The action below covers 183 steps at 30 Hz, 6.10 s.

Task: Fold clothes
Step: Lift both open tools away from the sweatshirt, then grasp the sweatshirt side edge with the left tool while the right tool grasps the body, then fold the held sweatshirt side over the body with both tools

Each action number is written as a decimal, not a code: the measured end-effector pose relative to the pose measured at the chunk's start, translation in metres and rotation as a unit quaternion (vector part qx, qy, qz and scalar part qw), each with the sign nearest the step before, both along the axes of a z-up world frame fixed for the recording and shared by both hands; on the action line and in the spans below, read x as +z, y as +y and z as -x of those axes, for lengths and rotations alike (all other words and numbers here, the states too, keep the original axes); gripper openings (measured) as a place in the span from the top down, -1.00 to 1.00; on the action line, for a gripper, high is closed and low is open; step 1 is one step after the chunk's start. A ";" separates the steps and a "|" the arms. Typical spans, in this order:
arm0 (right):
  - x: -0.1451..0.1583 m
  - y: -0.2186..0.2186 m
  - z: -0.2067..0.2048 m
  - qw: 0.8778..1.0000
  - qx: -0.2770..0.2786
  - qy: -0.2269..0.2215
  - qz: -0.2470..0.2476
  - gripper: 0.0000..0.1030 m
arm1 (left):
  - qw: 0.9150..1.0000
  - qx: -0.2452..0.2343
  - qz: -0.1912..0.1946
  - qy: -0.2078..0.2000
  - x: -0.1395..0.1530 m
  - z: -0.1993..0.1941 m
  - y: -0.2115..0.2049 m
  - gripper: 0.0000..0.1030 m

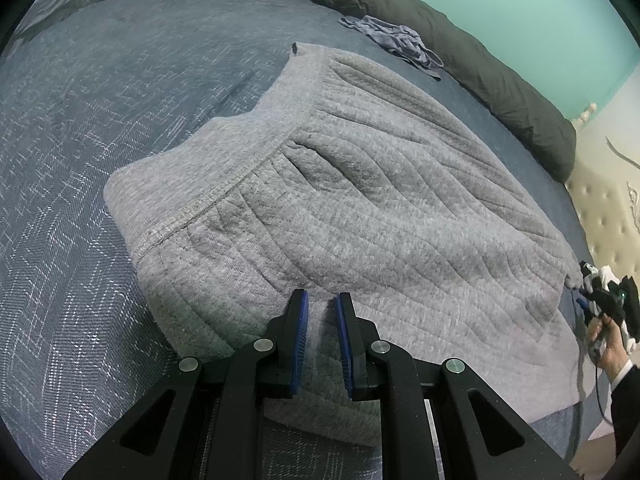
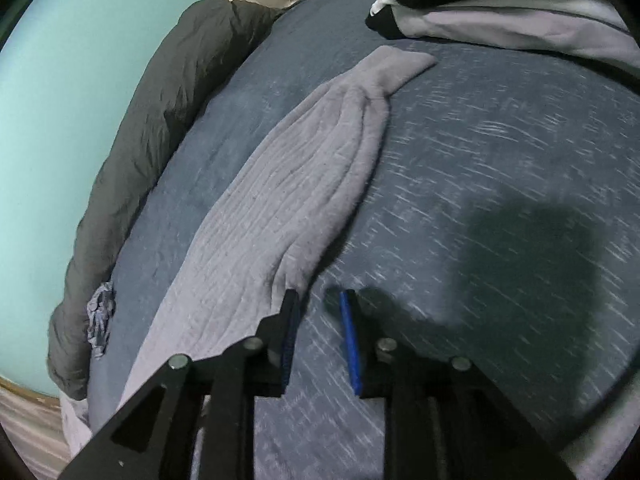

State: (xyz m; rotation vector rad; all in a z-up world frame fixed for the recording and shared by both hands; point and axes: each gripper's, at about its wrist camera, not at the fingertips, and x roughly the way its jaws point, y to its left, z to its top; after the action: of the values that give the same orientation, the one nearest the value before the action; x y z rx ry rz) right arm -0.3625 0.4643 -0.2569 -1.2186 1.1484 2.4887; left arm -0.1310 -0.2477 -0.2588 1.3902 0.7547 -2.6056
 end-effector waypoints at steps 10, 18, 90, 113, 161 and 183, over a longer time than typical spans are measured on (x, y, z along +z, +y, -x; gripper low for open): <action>0.026 -0.037 -0.063 0.993 0.106 -0.006 0.056 0.34 | 0.998 0.054 0.001 0.012 0.014 -0.012 -0.003 0.69; 0.055 -0.056 -0.103 0.977 0.204 -0.022 0.059 0.17 | 0.995 0.094 0.002 0.019 0.039 -0.044 -0.017 0.50; 0.037 0.089 -0.212 0.982 0.180 -0.049 -0.020 0.82 | 0.992 0.090 -0.089 -0.001 0.004 -0.031 -0.016 0.81; 0.121 0.058 -0.092 0.980 0.193 0.035 -0.042 0.87 | 0.996 0.046 -0.049 0.064 0.121 0.069 -0.013 0.88; 0.092 0.031 0.129 0.976 0.158 0.010 -0.150 0.20 | 0.995 0.061 -0.068 0.027 0.090 0.209 -0.105 0.14; 0.001 0.029 0.053 0.988 0.148 -0.024 0.021 -0.24 | 0.981 0.067 -0.176 0.052 0.025 0.141 -0.072 -0.35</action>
State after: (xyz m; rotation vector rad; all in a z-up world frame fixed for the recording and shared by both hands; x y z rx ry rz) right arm -0.4153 0.4936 -0.2556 -1.5555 1.0812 2.6352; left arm -0.2717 -0.3196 -0.2338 1.2292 1.3305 -2.5426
